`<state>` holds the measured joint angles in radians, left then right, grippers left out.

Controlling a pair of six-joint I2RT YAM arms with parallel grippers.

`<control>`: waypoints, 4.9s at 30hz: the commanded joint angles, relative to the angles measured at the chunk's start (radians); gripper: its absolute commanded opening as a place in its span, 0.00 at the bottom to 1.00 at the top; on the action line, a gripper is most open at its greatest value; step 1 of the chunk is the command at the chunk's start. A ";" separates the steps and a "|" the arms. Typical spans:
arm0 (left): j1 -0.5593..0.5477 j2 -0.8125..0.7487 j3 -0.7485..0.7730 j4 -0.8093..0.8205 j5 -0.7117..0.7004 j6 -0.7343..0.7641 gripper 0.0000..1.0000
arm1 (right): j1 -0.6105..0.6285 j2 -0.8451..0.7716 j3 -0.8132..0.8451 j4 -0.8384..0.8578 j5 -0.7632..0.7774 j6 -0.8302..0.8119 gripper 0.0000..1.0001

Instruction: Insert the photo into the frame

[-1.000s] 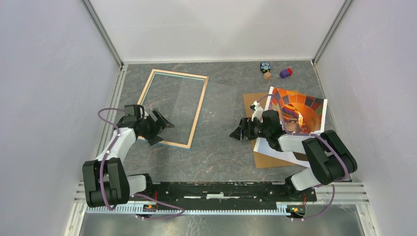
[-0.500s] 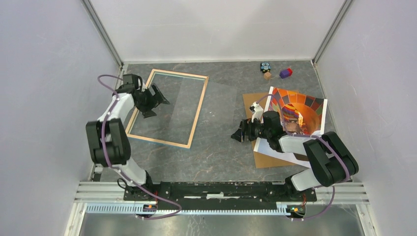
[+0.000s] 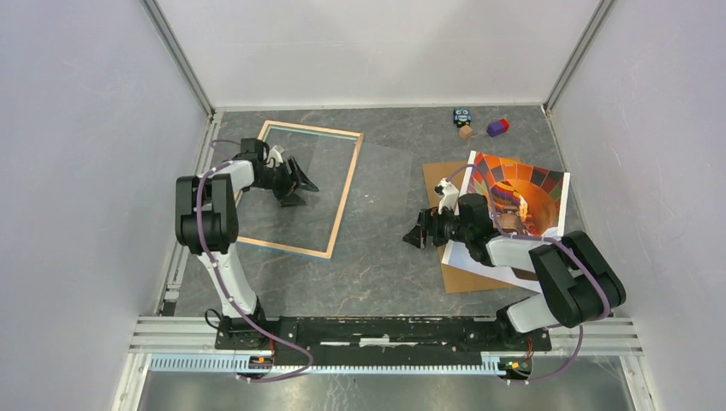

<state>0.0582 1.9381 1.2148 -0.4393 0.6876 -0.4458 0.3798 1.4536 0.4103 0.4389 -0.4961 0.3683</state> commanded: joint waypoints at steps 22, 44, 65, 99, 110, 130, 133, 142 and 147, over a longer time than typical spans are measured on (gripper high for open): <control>-0.151 0.168 -0.054 0.331 0.185 -0.158 0.15 | -0.082 -0.243 -0.097 -0.063 0.130 -0.048 0.90; -0.304 0.160 -0.140 0.565 0.154 -0.372 0.06 | -0.113 -0.298 -0.121 -0.057 0.133 -0.044 0.90; -0.114 -0.052 0.246 -0.480 -0.347 0.426 0.02 | -0.119 -0.293 -0.144 -0.013 0.095 -0.016 0.89; 0.056 -0.008 0.368 -0.449 -0.301 0.493 0.02 | -0.093 -0.318 -0.166 0.017 0.107 -0.011 0.88; 0.066 -0.017 0.393 -0.436 -0.306 0.485 0.02 | -0.090 -0.302 -0.165 0.023 0.104 -0.011 0.88; 0.093 0.023 0.440 -0.469 -0.306 0.499 0.02 | -0.079 -0.285 -0.160 0.024 0.103 -0.013 0.88; 0.093 0.025 0.442 -0.469 -0.312 0.501 0.02 | -0.079 -0.285 -0.160 0.024 0.104 -0.012 0.88; 0.095 0.027 0.448 -0.472 -0.330 0.501 0.02 | -0.075 -0.282 -0.158 0.024 0.102 -0.014 0.88; 0.096 0.026 0.450 -0.472 -0.338 0.500 0.02 | -0.073 -0.280 -0.157 0.024 0.102 -0.014 0.88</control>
<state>0.1448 1.9556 1.6222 -0.9310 0.3920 0.0162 0.2996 1.1664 0.2481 0.4099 -0.3912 0.3618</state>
